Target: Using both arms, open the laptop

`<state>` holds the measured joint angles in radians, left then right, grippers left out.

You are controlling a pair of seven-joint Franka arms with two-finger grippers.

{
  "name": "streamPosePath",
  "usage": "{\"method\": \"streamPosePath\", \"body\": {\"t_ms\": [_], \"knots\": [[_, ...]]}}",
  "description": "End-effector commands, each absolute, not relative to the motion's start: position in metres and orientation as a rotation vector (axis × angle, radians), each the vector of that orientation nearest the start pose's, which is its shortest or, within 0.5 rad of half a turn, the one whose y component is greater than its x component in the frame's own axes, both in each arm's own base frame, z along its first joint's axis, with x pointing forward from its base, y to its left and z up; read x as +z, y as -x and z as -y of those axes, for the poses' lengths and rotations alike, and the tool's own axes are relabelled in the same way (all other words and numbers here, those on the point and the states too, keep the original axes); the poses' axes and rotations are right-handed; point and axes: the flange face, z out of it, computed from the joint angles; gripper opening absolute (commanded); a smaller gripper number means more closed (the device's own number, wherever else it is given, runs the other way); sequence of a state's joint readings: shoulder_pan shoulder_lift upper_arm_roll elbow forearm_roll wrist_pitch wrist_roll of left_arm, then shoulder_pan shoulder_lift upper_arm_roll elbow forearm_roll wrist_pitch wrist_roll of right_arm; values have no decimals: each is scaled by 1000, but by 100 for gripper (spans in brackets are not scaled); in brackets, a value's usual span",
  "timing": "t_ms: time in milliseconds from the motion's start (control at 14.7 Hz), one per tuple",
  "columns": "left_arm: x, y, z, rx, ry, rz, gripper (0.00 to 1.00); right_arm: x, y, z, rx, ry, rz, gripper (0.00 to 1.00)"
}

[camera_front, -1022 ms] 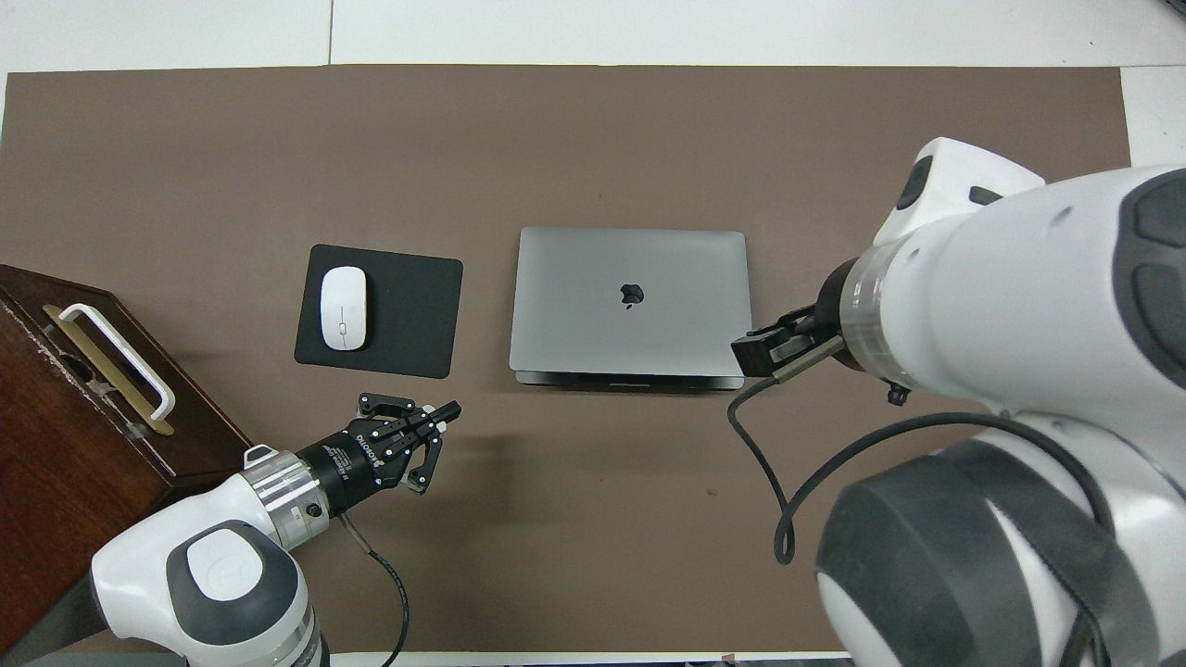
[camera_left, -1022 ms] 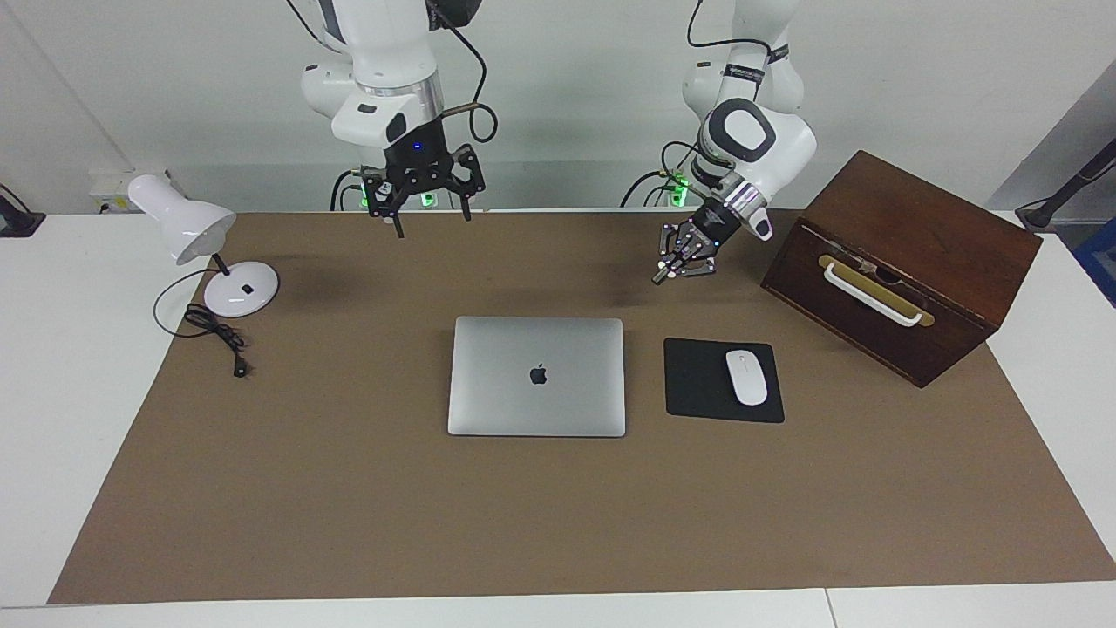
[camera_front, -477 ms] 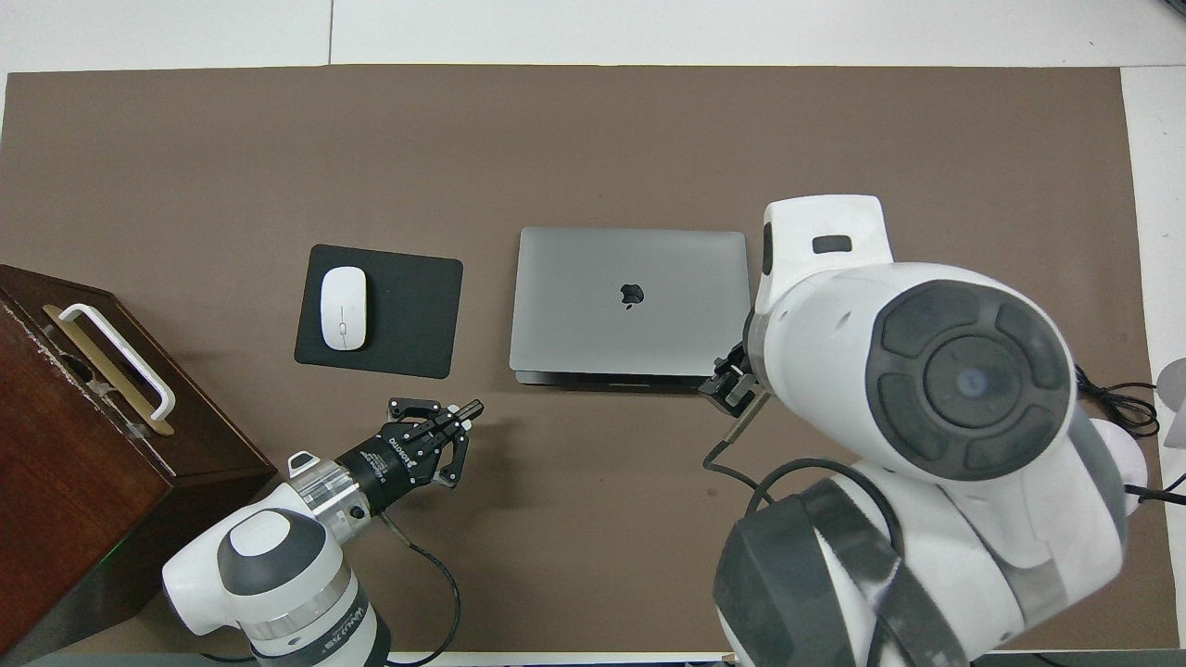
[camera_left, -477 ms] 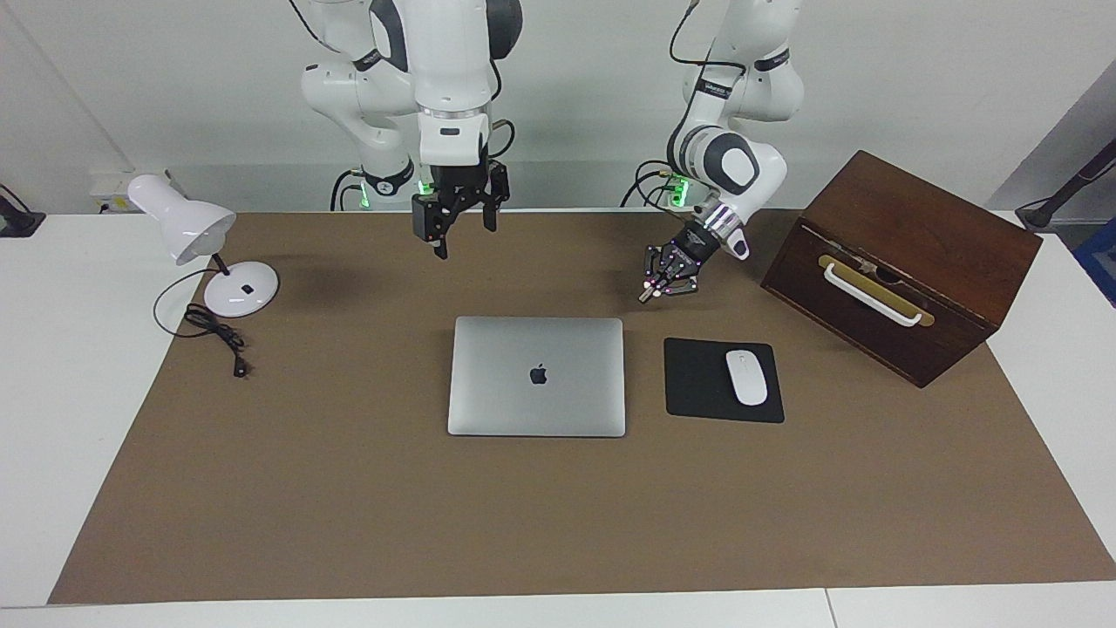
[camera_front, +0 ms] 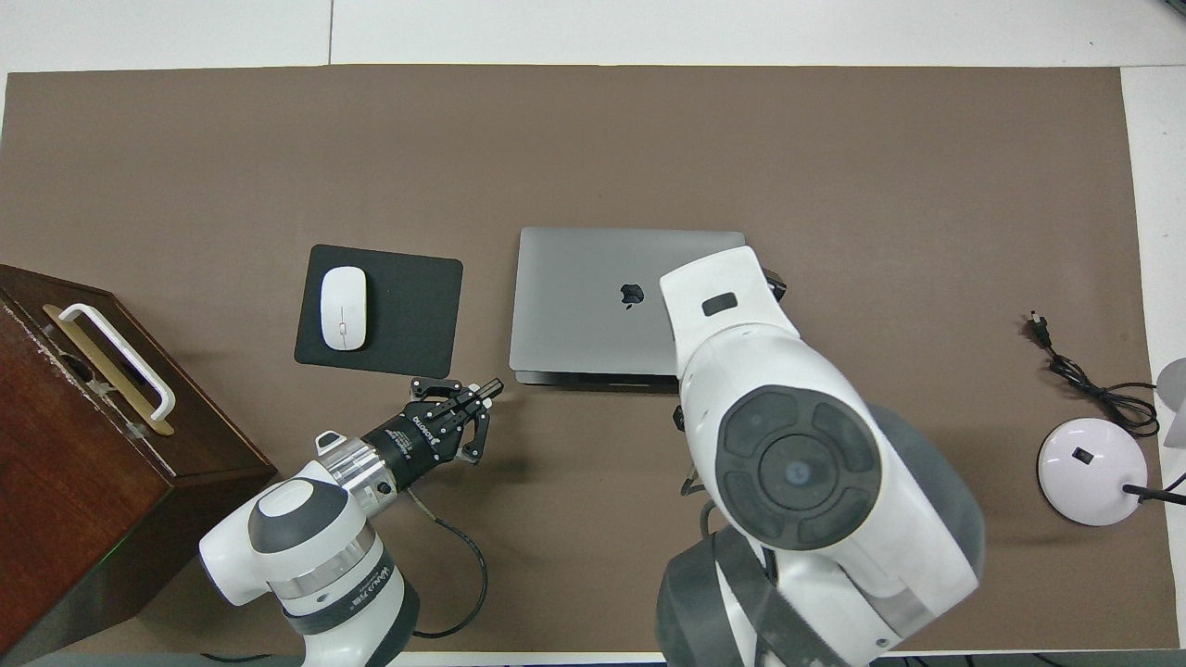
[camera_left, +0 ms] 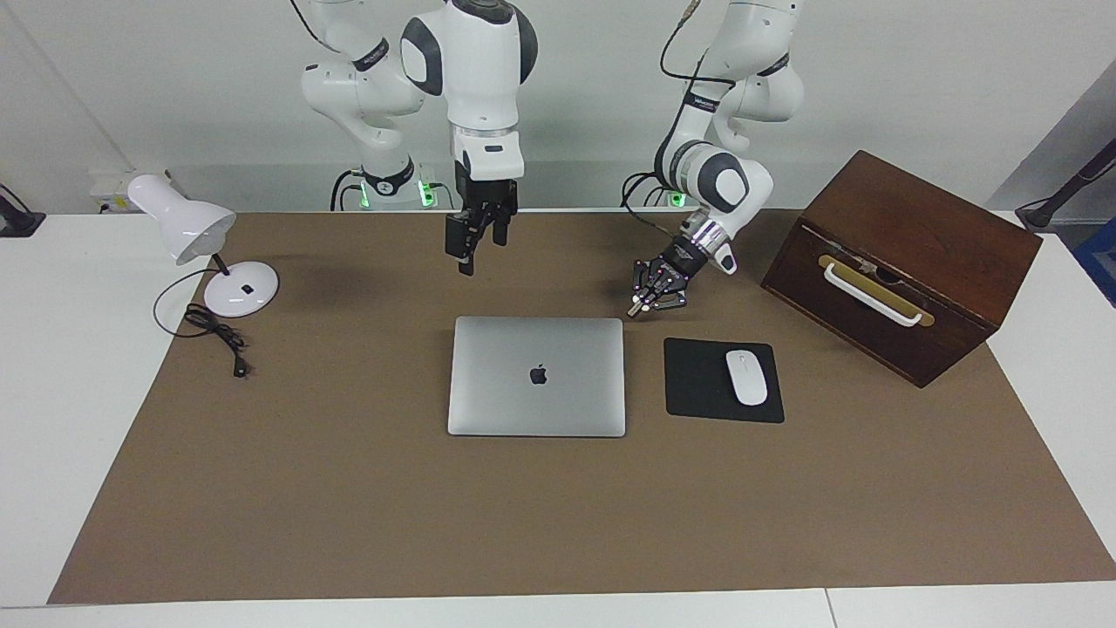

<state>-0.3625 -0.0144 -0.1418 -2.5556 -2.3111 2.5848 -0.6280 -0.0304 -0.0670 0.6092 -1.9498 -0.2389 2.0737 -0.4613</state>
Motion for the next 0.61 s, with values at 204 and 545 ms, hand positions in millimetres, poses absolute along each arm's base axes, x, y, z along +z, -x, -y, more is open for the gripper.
{"method": "streamPosePath", "body": {"t_ms": [204,545], "knots": [[240,-404,219,-645,-883,-1960,0,476,-456,-326,-379,2686,2161,97],[237,-417,226,-643,-862,-1961,0,448,-447,-334,-392,2623,2258,94]]}}
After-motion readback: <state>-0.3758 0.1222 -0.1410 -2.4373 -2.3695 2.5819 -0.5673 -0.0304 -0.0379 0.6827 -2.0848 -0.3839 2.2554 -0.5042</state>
